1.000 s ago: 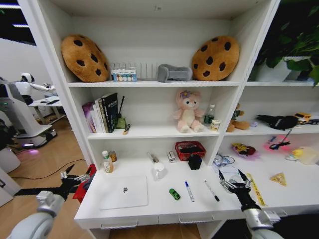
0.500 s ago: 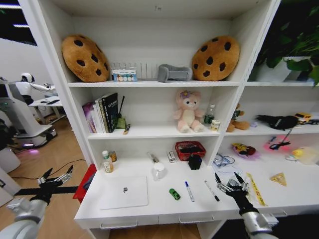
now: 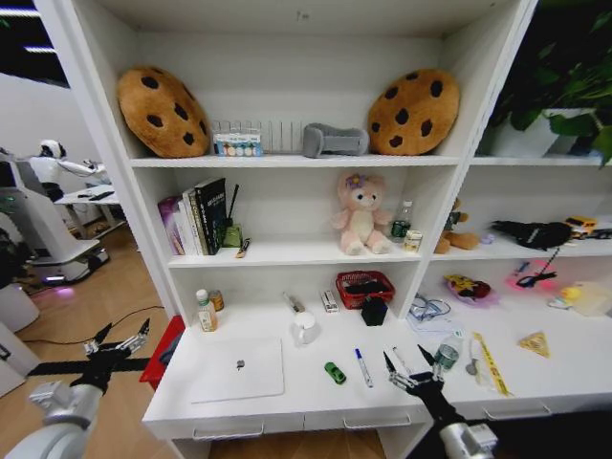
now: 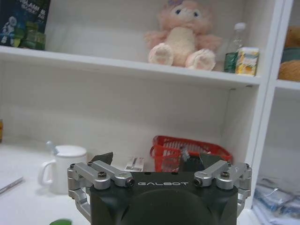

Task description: Organize the objects on the table.

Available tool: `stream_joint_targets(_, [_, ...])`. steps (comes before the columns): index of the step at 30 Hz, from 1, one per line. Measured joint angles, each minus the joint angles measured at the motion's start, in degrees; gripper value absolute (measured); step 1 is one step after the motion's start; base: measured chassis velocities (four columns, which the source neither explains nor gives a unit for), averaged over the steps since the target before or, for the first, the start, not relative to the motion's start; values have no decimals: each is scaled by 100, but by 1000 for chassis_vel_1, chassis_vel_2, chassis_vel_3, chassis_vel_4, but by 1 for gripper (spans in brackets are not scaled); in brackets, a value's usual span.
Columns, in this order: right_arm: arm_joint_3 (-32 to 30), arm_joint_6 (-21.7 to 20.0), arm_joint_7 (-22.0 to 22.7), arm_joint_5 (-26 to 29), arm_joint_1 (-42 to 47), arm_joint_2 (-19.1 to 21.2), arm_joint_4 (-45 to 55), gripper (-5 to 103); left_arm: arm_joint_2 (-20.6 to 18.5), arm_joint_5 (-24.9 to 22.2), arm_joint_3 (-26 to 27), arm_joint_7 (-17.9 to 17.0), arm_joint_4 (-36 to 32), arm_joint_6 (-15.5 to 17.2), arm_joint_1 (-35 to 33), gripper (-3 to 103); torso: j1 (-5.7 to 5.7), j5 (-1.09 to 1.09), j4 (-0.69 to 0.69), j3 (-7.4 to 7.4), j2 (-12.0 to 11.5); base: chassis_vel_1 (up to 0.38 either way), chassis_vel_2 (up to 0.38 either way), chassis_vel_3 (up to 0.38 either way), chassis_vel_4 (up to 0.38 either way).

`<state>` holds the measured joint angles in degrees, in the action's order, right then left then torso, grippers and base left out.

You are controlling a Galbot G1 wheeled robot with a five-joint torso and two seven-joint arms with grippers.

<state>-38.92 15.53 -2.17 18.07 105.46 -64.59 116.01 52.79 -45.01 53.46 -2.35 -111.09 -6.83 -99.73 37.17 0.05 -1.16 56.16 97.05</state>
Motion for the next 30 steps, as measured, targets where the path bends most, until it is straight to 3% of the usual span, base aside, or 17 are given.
stream_joint_targets(7, [938, 35, -8, -620, -242, 172, -655, 100, 187, 117, -22, -25, -135, 0, -6, 100, 0, 0, -1, 0, -1, 0, 0, 0, 0])
stream_joint_targets(10, [1062, 60, -20, -679, -335, 252, -816, 100, 200, 131, -71, -39, -137, 11, 41, 100, 0, 0, 0, 0, -1, 0, 0, 0, 0])
stream_joint_targets(30, [2132, 32, -90, -568, -1424, 527, -1656, 100, 375, 366, -179, -87, -187, 59, 41, 100, 0, 0, 0, 0, -1, 0, 0, 0, 0])
